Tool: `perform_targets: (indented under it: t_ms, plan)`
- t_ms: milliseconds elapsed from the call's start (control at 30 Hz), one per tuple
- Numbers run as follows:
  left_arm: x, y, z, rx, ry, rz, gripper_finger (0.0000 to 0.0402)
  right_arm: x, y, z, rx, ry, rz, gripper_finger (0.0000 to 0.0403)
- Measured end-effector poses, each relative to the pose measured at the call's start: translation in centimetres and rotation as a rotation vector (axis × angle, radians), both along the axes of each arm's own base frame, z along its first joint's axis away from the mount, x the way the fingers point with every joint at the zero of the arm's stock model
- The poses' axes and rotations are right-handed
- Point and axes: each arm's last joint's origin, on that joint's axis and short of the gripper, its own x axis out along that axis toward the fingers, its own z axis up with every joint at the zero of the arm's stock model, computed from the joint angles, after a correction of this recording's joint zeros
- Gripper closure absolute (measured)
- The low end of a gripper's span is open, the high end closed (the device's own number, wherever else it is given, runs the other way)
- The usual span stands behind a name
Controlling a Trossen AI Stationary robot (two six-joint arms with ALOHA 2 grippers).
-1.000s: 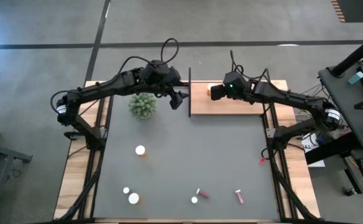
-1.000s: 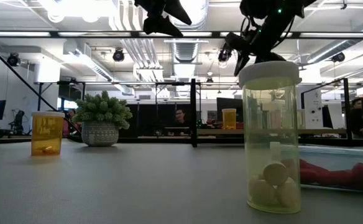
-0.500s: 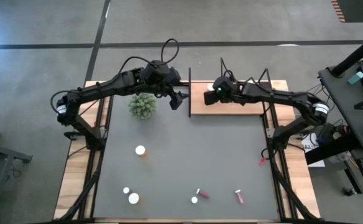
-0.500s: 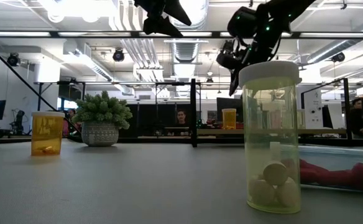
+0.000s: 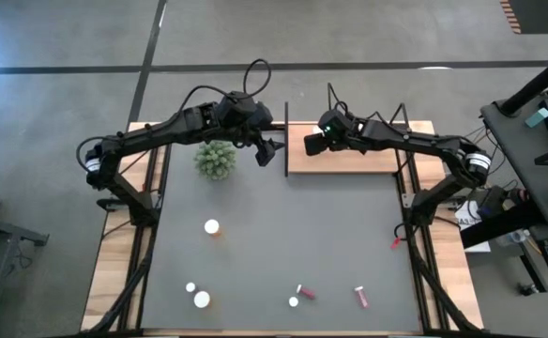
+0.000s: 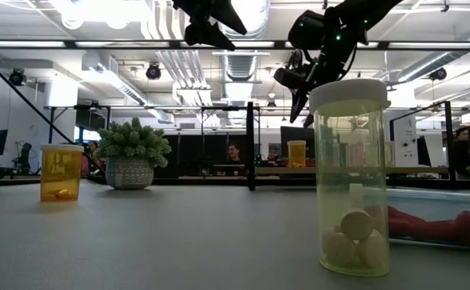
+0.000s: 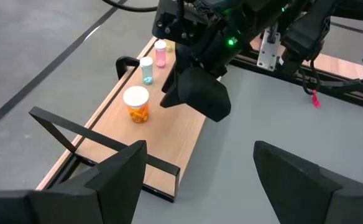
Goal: Pick and place medicine bottles onto shelf by color
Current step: Put the top left orange pill bottle on the shelf
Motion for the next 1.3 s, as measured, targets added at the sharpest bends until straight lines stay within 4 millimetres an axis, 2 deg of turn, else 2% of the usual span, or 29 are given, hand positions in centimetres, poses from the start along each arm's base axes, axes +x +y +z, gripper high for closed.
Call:
perform_targets:
  t_ms: [167, 300, 567, 733, 900, 1067, 1300]
  plan:
    - [0.0, 0.0, 0.0, 0.000, 0.000, 0.000, 0.0123, 0.0, 0.0, 0.0, 0.002, -0.001, 0.002, 0.0323]
    - [0.0, 0.0, 0.0, -0.001, 0.001, 0.000, 0.0123, 0.0, 0.0, 0.0, 0.005, -0.004, -0.004, 0.0354]
    - [0.0, 0.0, -0.1, -0.001, 0.002, 0.000, 0.0123, -0.1, 0.1, -0.3, 0.012, 0.000, -0.006, 0.0359]
    - [0.0, 0.0, -0.2, -0.002, 0.006, 0.000, 0.0123, 0.4, -0.2, -2.3, 0.042, 0.054, -0.006, 0.0360]
    - [0.0, 0.0, -0.2, -0.003, 0.007, 0.000, 0.0123, 1.9, -1.4, -4.2, 0.048, 0.063, -0.011, 0.0360]
    - [0.0, 0.0, -0.2, -0.004, 0.010, 0.000, 0.0123, 2.3, -3.0, -5.8, 0.069, 0.112, -0.035, 0.0360]
    - [0.0, 0.0, -0.5, -0.008, 0.023, 0.000, 0.0123, 3.2, -3.9, -6.4, 0.064, 0.117, -0.033, 0.0360]
